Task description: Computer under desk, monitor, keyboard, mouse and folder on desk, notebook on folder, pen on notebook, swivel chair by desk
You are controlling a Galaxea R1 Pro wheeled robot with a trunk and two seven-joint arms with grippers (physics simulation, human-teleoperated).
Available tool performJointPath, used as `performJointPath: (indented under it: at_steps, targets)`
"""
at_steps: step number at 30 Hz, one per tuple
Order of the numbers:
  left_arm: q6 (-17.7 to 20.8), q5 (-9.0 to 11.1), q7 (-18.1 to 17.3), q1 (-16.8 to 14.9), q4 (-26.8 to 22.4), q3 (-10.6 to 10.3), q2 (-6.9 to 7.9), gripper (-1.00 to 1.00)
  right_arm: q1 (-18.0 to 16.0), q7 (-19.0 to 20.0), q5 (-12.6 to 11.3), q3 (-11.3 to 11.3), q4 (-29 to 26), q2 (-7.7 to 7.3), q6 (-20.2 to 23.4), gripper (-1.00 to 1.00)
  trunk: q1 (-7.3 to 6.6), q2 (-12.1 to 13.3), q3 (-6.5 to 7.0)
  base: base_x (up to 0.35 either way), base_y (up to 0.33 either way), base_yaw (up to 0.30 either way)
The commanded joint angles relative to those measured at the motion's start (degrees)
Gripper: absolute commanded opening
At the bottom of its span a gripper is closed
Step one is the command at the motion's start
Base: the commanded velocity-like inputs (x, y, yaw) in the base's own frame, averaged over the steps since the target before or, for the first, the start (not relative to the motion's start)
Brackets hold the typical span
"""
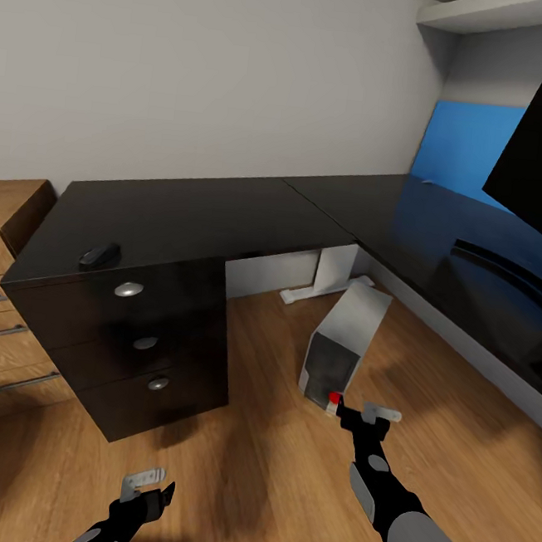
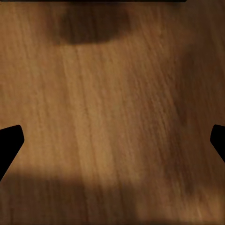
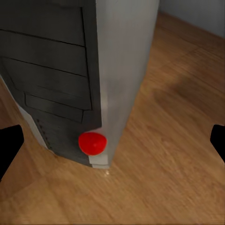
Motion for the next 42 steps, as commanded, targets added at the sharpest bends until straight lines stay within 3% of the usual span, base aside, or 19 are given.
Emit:
performJointPath:
  at_steps: [1,11,20,32,42]
  targets:
    - [0.03,0.54,-0.37,-0.02,0.02,0.26,-0.05,1.0,-0.02,0.13,-0.32,-0.15,0.03,0.03,-0.55,1.0,-0.01,-0.02,-0.04,-0.008,0.0,0.0]
    - [0.03,0.54,-0.35,-0.03,0.02,0.26,-0.05,1.0,-0.07,-0.96,-0.33,-0.15,0.21,0.45,-5.76,1.0,-0.01,-0.02,-0.04,-0.003,0.0,0.0]
    - [0.03,0.54,-0.35,-0.02,0.02,0.26,-0.05,1.0,-0.07,-3.31,-0.85,-0.18,0.3,0.55,-6.71,1.0,-0.01,-0.02,-0.04,0.0,0.0,0.0]
    - [0.03,0.54,-0.35,-0.02,0.02,0.26,-0.05,1.0,-0.07,-4.98,-7.5,-1.84,0.11,0.28,-6.8,1.0,-0.01,-0.02,-0.04,0.0,0.0,0.0]
    - [-0.04,0.54,-0.42,-0.02,0.02,0.27,-0.05,1.0,-0.07,-5.21,-8.96,-1.99,0.08,0.23,-6.98,1.0,-0.01,-0.02,-0.04,0.045,0.0,0.0]
